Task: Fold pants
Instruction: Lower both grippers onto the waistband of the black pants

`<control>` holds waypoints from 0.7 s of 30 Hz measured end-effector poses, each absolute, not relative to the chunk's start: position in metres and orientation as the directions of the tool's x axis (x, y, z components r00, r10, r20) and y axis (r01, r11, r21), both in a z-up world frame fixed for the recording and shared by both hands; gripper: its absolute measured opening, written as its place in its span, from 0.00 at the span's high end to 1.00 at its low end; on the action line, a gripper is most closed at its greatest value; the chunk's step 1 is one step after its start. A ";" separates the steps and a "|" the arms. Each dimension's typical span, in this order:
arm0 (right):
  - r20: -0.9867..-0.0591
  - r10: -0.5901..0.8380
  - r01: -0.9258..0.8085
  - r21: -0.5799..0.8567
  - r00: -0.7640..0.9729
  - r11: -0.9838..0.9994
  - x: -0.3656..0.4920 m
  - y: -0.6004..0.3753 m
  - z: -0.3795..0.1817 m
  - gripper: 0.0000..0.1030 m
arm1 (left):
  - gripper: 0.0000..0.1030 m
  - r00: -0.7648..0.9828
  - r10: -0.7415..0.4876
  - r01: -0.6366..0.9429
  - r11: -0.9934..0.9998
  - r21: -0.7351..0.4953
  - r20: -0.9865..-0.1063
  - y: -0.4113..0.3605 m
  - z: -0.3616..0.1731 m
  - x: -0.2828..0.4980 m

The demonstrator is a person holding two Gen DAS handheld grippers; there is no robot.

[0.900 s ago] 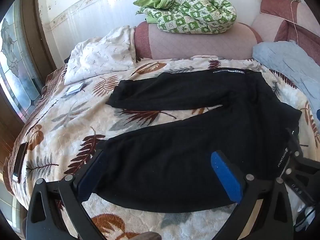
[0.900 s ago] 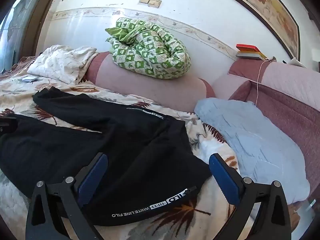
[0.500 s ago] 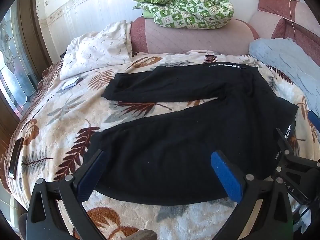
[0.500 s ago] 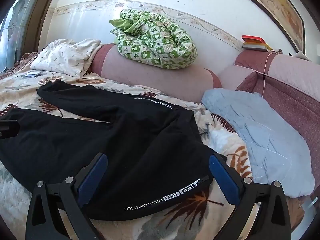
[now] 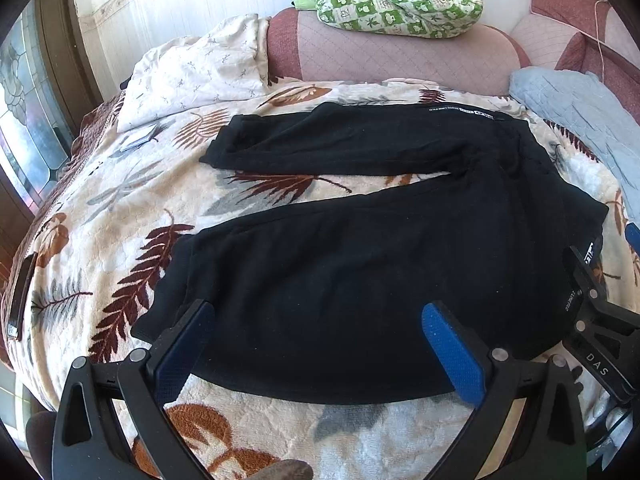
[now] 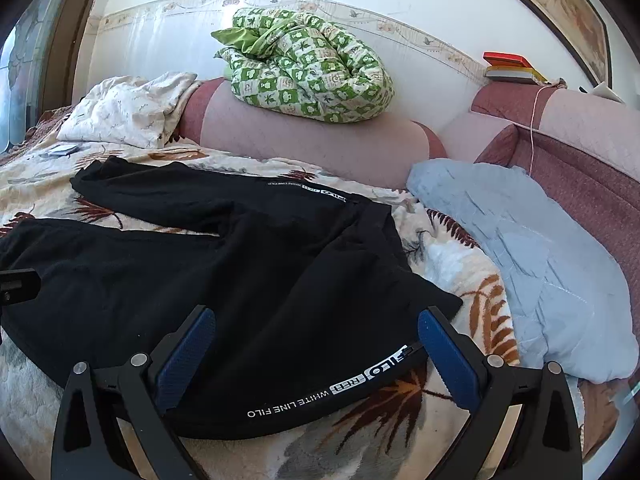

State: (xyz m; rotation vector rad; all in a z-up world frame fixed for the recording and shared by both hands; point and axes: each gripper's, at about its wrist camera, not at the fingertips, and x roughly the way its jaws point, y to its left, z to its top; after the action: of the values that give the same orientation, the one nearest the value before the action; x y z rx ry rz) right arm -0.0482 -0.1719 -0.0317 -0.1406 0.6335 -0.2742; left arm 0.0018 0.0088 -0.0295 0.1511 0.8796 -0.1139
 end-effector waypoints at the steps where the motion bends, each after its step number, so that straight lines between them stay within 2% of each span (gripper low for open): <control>1: -0.568 -0.293 0.208 -0.211 0.769 0.955 -0.048 -0.172 -0.032 0.00 | 0.00 0.631 -0.035 0.161 0.983 0.087 -0.775 0.009 -0.031 0.002; 21: -0.623 -0.270 0.200 -0.182 0.734 0.963 -0.039 -0.177 -0.045 0.00 | 0.00 0.542 -0.028 0.168 0.983 0.076 -0.840 0.011 -0.067 0.012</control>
State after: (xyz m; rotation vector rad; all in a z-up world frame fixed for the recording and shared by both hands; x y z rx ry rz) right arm -0.0388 -0.1770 -0.0449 -0.1053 0.7009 -0.2590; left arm 0.0115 0.0106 -0.0671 0.1540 0.9919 -0.1169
